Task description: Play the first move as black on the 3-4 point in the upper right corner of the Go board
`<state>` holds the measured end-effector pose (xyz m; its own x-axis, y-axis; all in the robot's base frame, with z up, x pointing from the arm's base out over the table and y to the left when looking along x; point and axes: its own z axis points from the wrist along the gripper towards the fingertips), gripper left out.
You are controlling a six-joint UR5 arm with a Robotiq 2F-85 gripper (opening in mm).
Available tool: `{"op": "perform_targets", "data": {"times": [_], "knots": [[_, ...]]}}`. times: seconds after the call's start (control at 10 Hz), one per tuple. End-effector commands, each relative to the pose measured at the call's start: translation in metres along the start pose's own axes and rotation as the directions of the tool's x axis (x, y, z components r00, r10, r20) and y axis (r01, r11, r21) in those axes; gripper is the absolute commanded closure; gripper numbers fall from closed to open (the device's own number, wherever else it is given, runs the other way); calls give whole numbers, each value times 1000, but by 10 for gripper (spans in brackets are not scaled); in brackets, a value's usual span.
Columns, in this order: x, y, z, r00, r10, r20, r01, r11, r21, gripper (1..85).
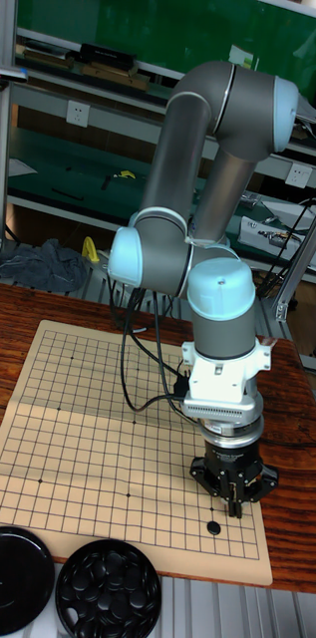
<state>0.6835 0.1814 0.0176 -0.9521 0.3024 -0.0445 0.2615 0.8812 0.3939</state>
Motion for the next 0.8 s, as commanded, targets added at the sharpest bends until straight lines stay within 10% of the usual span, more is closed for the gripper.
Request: {"op": "perform_targets", "data": {"times": [0.0,0.7], "knots": [[-1,1,0,1000,-7,-2,6,1000,-27,843],[1,3,3,1000,-13,2,13,998,-64,843]]}}
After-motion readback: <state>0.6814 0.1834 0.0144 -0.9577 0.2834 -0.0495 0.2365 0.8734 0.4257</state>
